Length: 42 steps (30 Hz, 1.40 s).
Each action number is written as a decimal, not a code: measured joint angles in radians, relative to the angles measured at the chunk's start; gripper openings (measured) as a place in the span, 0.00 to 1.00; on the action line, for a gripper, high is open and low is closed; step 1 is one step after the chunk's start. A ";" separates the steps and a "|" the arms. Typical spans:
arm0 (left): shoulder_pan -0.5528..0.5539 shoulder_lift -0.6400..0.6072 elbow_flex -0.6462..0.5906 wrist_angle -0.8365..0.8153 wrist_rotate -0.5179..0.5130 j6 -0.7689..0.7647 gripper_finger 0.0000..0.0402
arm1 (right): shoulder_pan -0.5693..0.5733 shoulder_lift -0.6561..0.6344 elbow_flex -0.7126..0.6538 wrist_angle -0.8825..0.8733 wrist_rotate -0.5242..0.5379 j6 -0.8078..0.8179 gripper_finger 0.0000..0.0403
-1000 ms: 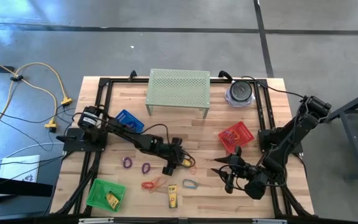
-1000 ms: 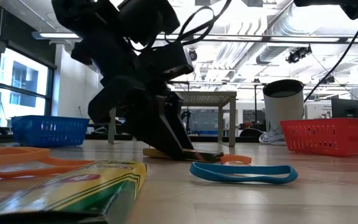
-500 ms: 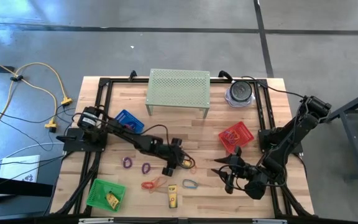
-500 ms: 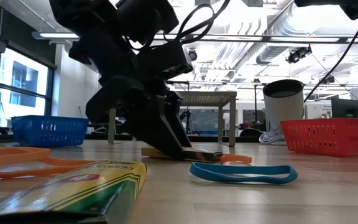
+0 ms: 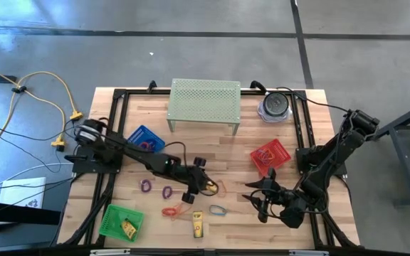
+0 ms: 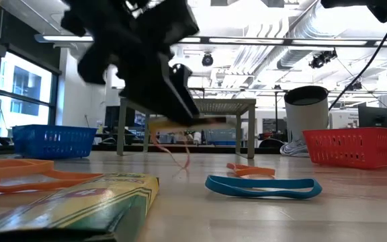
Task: Pick & Place Office Desk Supplies
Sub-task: Put the crayon box into the green bin
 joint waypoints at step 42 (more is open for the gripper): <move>-0.041 -0.407 0.078 -0.042 0.453 -0.276 0.41 | 0.000 0.000 0.000 0.021 -0.010 -0.002 0.45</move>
